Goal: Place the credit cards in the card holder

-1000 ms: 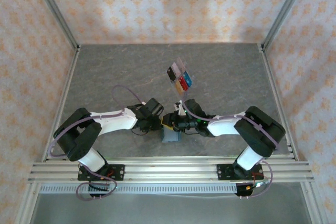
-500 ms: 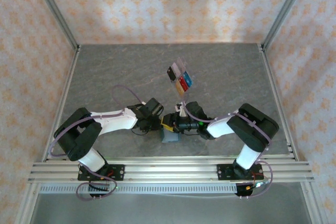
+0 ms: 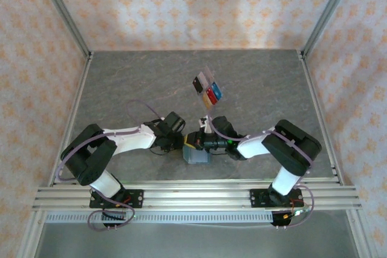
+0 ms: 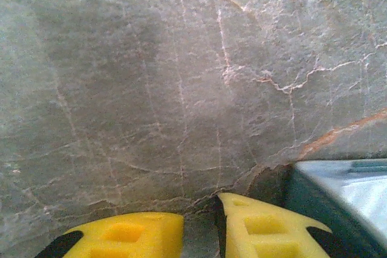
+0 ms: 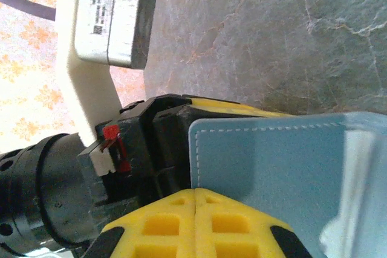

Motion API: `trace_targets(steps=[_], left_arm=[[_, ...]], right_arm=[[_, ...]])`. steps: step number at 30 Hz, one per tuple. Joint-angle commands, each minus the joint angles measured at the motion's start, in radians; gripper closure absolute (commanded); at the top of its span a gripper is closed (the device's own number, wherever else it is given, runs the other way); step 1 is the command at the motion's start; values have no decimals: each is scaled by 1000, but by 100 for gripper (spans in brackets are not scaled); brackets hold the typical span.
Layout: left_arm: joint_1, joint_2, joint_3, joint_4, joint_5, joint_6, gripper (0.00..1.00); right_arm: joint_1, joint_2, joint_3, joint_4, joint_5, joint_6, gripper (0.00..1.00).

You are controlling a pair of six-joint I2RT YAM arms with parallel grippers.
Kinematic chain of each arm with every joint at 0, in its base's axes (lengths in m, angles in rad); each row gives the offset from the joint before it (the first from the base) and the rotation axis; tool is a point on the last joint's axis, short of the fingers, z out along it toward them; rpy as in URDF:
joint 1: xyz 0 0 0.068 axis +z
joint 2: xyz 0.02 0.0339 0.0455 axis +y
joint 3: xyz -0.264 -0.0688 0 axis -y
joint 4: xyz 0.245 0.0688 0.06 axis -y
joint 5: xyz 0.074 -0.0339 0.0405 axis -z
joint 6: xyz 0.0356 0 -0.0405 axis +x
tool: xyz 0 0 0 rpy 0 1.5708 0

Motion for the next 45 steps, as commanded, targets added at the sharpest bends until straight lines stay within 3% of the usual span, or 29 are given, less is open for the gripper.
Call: trace_targets(steps=[1,10,19,27,31,38,45], left_arm=[[-41,210,-83,451,135,-39,73],[-1,150,-123,381,87,-43,62],[-1,2,-80,80,-85,-5,52],[-3,-58,-3,-228,-282,9,47],[-11,-85,12,-292,-337,12,45],[-26,-146,14,-265,-286,46,41],[-27,-213,31,-346,-340,52,40]], right_arm=[[25,35,44,35,9,-17,99],[37,6,95,-310,125,-183,100],[37,57,167,-474,181,-253,100],[37,107,219,-546,212,-269,100],[33,124,238,-557,215,-270,100],[22,156,262,-564,212,-267,100],[14,189,272,-569,221,-259,100]])
